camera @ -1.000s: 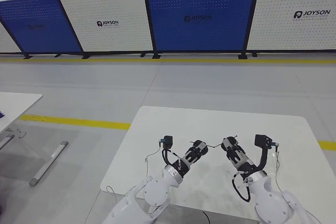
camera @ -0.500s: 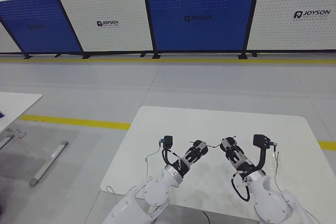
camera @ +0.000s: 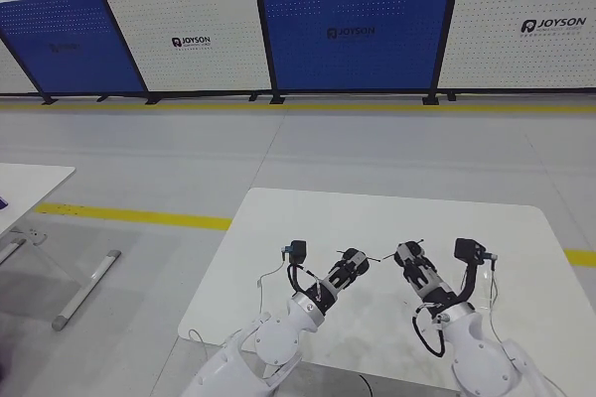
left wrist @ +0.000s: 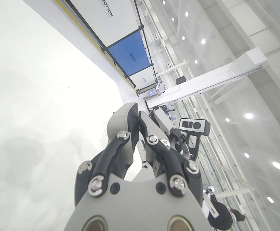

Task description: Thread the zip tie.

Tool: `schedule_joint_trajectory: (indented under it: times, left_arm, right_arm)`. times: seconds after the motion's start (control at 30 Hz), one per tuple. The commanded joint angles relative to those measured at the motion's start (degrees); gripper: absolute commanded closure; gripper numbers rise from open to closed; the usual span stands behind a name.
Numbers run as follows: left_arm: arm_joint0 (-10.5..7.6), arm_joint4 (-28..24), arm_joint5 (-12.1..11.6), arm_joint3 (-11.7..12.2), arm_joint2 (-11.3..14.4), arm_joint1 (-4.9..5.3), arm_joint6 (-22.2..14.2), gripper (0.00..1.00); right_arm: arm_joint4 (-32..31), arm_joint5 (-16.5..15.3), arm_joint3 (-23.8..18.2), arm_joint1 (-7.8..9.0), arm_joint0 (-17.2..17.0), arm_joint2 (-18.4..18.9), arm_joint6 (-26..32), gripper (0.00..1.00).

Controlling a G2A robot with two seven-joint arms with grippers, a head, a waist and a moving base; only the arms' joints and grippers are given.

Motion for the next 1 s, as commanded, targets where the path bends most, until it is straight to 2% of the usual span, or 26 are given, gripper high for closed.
schedule_joint_trajectory:
  times: [0.0, 0.3, 0.67, 0.97]
  left_arm:
    - [0.0, 0.0, 0.0, 0.0, 0.0, 0.0, 0.0, 1.0]
    - [0.0, 0.0, 0.0, 0.0, 0.0, 0.0, 0.0, 1.0]
    - [0.0, 0.0, 0.0, 0.0, 0.0, 0.0, 0.0, 1.0]
    - [0.0, 0.0, 0.0, 0.0, 0.0, 0.0, 0.0, 1.0]
  right_arm:
    - [-0.7, 0.1, 0.1, -0.18, 0.2, -0.4, 0.2, 1.0]
    - [-1.1, 0.2, 0.7, -0.93, 0.3, -0.6, 0.1, 1.0]
    - [-1.8, -0.5, -1.0, -1.26, -1.8, 1.2, -0.1, 1.0]
    - [-2.5, -0.4, 0.2, -1.92, -1.3, 0.8, 0.5, 1.0]
